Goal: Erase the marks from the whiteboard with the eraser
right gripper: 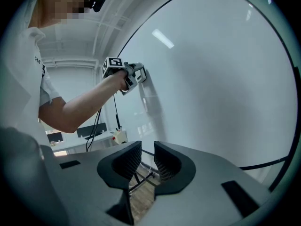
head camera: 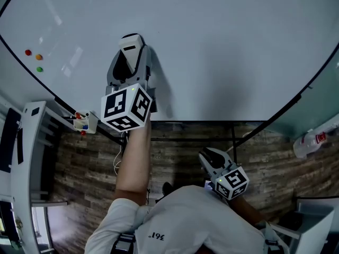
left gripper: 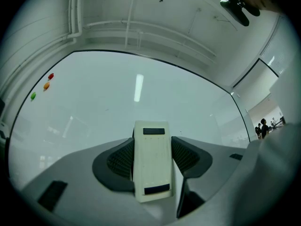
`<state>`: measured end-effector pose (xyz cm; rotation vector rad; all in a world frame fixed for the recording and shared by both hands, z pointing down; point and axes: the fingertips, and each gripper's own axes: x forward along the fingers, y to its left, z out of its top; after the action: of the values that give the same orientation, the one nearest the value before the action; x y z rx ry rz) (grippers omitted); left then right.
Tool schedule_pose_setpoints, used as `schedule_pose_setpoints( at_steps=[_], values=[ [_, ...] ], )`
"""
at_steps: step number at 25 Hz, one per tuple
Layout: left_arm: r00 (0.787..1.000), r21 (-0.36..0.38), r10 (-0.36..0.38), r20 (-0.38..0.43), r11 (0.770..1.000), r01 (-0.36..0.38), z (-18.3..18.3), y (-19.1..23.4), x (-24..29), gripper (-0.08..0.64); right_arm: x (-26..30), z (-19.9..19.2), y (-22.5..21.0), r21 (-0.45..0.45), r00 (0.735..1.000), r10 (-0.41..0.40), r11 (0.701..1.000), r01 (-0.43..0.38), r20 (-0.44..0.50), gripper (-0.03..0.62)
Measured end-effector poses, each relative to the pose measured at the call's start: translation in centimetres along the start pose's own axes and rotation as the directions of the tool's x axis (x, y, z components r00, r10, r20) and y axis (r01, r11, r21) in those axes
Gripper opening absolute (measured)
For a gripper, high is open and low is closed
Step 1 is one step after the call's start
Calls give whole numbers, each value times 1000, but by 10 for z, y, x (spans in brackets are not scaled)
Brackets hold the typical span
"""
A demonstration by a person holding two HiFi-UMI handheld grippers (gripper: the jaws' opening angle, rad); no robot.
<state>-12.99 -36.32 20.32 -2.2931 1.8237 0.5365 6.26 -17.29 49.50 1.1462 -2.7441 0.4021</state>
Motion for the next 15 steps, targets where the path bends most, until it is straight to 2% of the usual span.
schedule_pose_setpoints(
  at_steps=[11, 15],
  values=[
    [999, 39, -40, -23, 998, 41, -4, -34, 8, 255, -16, -1, -11, 4, 1000, 5, 1000, -5, 7, 98],
    [997, 74, -60, -38, 995, 62, -5, -43, 10, 255, -19, -5, -14, 11, 1000, 2, 1000, -2, 7, 98]
  ],
)
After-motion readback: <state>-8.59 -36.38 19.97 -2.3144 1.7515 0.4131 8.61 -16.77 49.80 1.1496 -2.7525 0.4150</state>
